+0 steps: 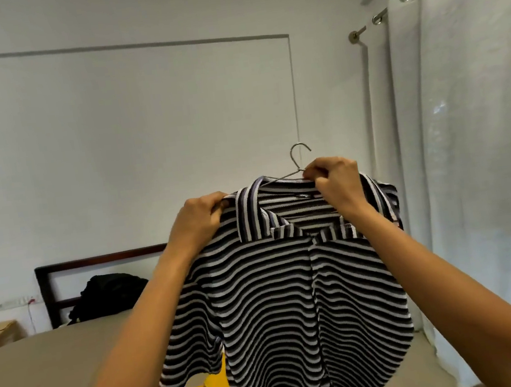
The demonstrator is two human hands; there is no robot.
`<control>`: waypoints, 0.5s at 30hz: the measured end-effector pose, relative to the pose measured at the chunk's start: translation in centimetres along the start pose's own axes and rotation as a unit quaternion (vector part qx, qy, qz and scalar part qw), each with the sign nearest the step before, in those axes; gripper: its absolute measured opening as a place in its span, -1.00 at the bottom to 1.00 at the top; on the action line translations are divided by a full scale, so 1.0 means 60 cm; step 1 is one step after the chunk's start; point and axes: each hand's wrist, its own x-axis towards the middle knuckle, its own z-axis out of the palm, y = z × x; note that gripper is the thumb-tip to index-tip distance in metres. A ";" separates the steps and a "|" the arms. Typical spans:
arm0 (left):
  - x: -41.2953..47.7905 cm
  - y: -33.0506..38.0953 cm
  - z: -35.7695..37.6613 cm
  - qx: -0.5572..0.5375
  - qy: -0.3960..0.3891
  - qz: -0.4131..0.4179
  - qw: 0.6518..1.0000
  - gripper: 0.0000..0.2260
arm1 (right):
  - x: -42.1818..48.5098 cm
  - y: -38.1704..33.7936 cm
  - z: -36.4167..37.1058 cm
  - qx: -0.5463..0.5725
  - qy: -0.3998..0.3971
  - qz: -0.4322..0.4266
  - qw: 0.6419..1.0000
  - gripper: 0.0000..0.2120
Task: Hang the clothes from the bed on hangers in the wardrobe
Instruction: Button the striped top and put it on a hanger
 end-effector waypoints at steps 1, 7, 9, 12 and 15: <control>0.002 -0.005 -0.008 0.012 -0.011 -0.015 1.000 -0.80 | 0.003 0.005 -0.005 -0.006 0.008 0.011 1.000 -0.72; 0.023 0.010 -0.002 0.136 -0.138 -0.012 0.981 -0.62 | 0.005 0.007 -0.012 -0.055 -0.010 -0.011 0.998 -0.72; 0.027 0.040 0.017 0.034 -0.120 0.019 0.992 -0.70 | 0.002 0.006 -0.014 -0.059 -0.011 -0.021 0.998 -0.75; 0.033 0.070 0.043 -0.023 -0.098 0.004 0.995 -0.80 | 0.000 0.009 -0.019 -0.056 0.008 -0.034 0.998 -0.77; 0.039 0.089 0.063 -0.066 -0.078 -0.022 0.995 -0.82 | -0.001 0.012 -0.026 -0.058 -0.023 -0.051 0.997 -0.82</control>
